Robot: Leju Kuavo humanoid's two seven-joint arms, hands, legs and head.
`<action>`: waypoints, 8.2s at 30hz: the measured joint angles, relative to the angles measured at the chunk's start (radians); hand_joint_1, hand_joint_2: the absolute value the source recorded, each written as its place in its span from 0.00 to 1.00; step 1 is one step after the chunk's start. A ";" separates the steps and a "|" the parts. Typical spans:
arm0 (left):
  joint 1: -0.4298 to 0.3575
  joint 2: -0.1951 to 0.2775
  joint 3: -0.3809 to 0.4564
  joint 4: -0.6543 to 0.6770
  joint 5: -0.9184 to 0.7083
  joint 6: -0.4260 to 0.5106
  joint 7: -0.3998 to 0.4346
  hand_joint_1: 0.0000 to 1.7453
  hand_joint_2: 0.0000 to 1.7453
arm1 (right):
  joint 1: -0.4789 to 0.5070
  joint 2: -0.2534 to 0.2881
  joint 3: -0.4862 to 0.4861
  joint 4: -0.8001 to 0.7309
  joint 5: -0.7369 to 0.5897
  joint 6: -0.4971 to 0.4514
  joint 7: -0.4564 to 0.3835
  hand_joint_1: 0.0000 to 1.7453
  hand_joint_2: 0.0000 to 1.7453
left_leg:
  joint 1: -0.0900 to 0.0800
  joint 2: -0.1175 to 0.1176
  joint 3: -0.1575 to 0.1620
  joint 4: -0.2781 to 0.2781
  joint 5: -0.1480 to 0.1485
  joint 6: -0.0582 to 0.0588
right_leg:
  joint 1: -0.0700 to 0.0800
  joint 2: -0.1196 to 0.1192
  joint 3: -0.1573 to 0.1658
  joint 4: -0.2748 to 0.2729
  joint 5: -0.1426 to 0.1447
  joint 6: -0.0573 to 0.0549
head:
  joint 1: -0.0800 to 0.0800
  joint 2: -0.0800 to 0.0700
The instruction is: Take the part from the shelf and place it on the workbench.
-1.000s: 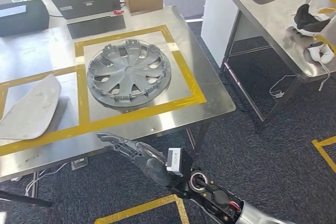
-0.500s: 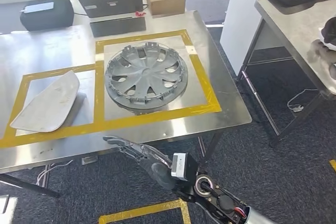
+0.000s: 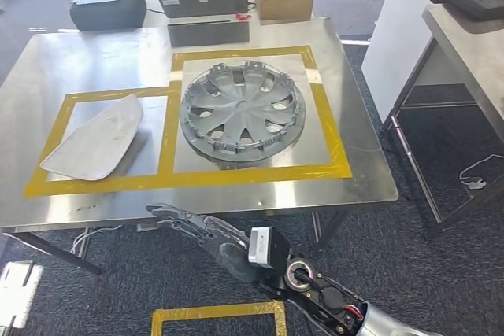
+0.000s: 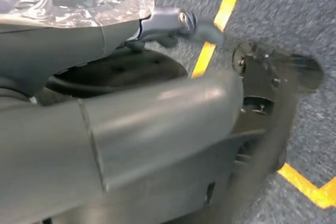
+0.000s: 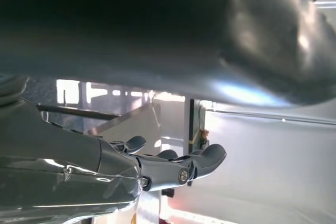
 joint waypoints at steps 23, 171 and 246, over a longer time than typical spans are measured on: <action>-0.006 -0.007 0.000 -0.001 0.006 -0.008 0.006 0.00 0.00 | -0.006 -0.005 -0.002 -0.008 0.001 0.003 -0.002 0.00 0.00 | 0.010 -0.082 -0.103 0.172 -0.082 -0.024 | -0.017 0.087 0.007 -0.017 0.010 -0.007 | 0.000 0.000; -0.010 0.015 -0.003 -0.002 0.004 -0.007 0.018 0.00 0.00 | 0.026 -0.046 -0.012 -0.072 -0.027 0.002 0.001 0.00 0.00 | 0.002 -0.181 0.002 -0.020 0.005 -0.004 | -0.016 0.144 -0.004 0.019 -0.016 0.009 | 0.003 0.000; 0.003 0.028 -0.008 -0.002 -0.013 0.001 0.021 0.00 0.00 | 0.062 -0.053 -0.058 -0.109 -0.014 -0.010 0.003 0.00 0.00 | 0.003 -0.047 -0.042 0.056 0.010 -0.025 | -0.019 0.025 0.011 -0.004 -0.009 -0.013 | -0.009 0.000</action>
